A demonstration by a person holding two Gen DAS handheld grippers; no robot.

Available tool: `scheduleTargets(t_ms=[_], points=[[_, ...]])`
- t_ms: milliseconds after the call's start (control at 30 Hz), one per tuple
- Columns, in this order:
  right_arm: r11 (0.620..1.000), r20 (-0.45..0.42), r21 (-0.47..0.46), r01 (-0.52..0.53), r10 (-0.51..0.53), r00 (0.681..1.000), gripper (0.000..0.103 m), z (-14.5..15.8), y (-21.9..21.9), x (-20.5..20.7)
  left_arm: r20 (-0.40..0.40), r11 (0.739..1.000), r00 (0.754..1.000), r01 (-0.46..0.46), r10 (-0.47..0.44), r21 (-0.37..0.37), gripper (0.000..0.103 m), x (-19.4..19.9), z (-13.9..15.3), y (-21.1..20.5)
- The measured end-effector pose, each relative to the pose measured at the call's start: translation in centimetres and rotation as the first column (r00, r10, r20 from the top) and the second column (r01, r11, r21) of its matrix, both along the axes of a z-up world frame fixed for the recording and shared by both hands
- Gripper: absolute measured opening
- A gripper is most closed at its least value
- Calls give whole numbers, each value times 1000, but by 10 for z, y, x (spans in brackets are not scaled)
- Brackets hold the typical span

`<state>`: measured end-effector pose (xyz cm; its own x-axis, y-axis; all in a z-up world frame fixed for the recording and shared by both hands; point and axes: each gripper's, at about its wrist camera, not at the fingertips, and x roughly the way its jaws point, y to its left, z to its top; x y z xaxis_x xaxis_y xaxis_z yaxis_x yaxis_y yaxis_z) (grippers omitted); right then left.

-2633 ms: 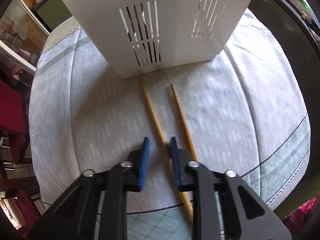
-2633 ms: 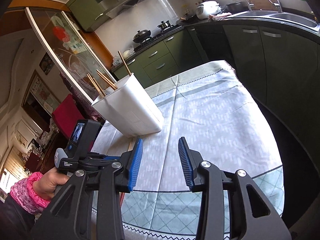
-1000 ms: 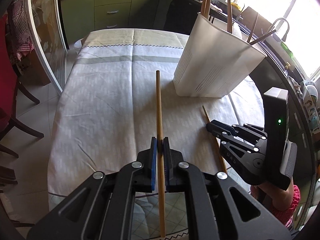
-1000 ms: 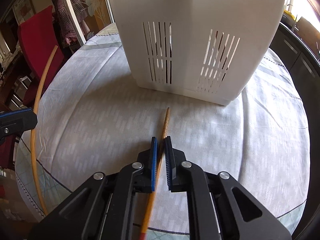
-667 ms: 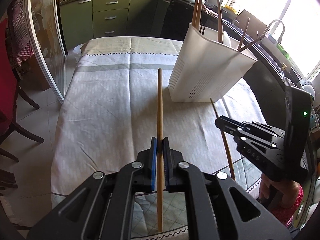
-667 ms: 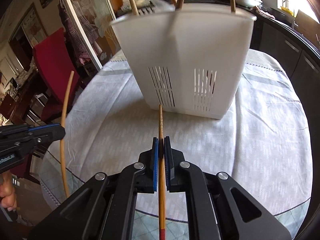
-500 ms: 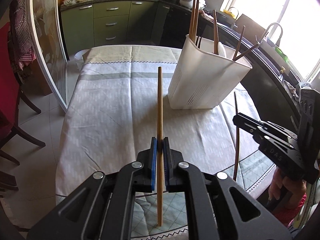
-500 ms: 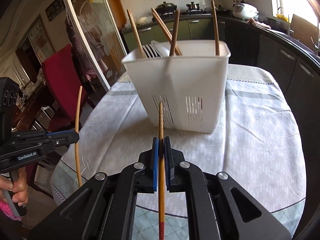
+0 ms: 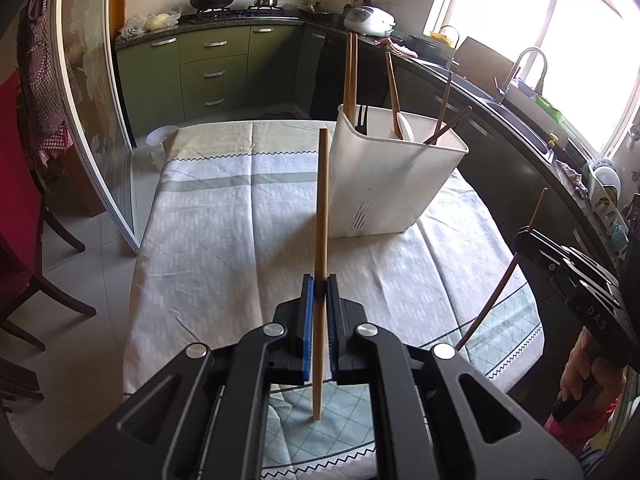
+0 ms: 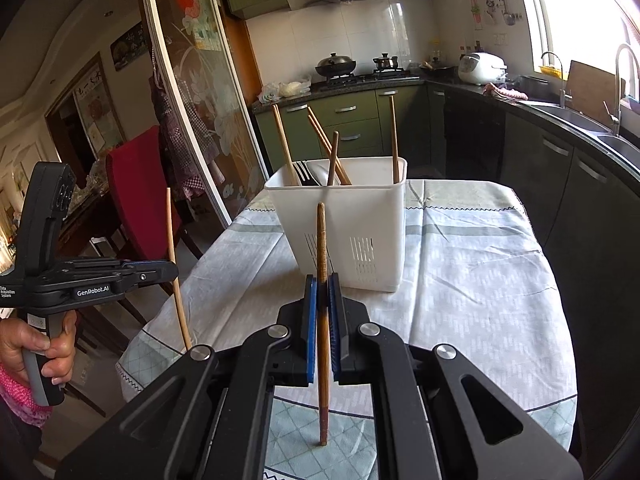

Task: Organize utensils
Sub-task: 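Lift both held chopsticks up above the white holder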

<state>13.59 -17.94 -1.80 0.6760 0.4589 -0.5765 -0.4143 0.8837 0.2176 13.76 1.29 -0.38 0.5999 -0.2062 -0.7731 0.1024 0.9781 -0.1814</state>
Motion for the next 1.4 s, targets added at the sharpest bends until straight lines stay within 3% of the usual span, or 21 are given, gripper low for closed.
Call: scheduleTargets(t_ms=[600, 1233, 1400], points=[[1000, 77, 23, -14, 13, 997, 6, 42, -14, -10, 65, 999, 997, 34, -35, 19, 6, 2, 36, -16], [998, 194, 0, -59, 58, 979, 6, 123, -13, -8, 125, 992, 984, 124, -126, 22, 6, 17, 92, -47], [999, 225, 1, -48, 47, 973, 6, 146, -17, -1, 173, 992, 977, 120, -126, 41, 6, 20, 118, -51]])
